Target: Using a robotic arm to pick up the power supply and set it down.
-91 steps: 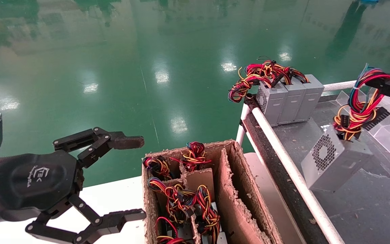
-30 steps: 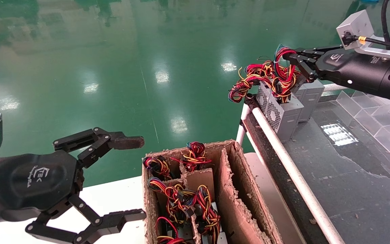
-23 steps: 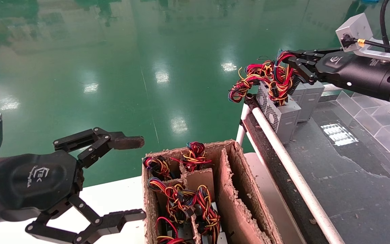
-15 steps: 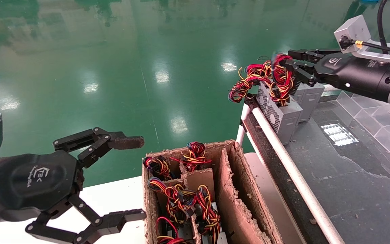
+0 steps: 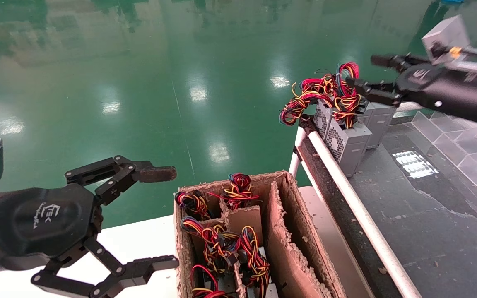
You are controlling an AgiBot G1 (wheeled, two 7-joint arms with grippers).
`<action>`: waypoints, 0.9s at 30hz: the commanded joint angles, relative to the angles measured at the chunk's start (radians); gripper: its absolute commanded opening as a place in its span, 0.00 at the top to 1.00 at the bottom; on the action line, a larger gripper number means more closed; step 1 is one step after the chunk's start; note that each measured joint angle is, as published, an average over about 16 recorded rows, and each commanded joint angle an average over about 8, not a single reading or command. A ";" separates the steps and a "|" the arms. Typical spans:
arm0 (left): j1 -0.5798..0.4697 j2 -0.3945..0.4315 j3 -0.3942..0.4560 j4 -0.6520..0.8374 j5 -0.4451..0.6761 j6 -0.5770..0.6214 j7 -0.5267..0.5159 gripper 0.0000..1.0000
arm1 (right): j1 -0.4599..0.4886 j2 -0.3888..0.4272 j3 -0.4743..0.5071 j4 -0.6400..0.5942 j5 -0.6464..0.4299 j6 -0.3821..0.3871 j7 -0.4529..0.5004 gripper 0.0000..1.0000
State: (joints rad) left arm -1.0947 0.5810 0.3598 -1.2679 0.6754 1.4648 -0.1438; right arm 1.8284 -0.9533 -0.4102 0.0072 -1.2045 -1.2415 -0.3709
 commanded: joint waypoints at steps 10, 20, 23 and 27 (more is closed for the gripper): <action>0.000 0.000 0.000 0.000 0.000 0.000 0.000 0.00 | -0.020 0.041 0.029 0.063 0.053 -0.077 0.023 0.00; 0.000 0.000 0.000 0.001 0.000 0.000 0.000 0.00 | -0.152 0.095 0.047 0.281 0.129 -0.110 0.119 0.00; 0.000 0.000 0.000 0.001 0.000 0.000 0.000 0.00 | -0.190 0.111 0.053 0.344 0.151 -0.119 0.147 0.00; 0.000 0.000 0.000 0.001 0.000 0.000 0.000 0.00 | -0.241 0.132 0.060 0.429 0.181 -0.131 0.184 0.00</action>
State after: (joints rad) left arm -1.0947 0.5809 0.3600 -1.2673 0.6750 1.4646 -0.1436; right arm 1.5874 -0.8213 -0.3505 0.4360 -1.0239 -1.3728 -0.1866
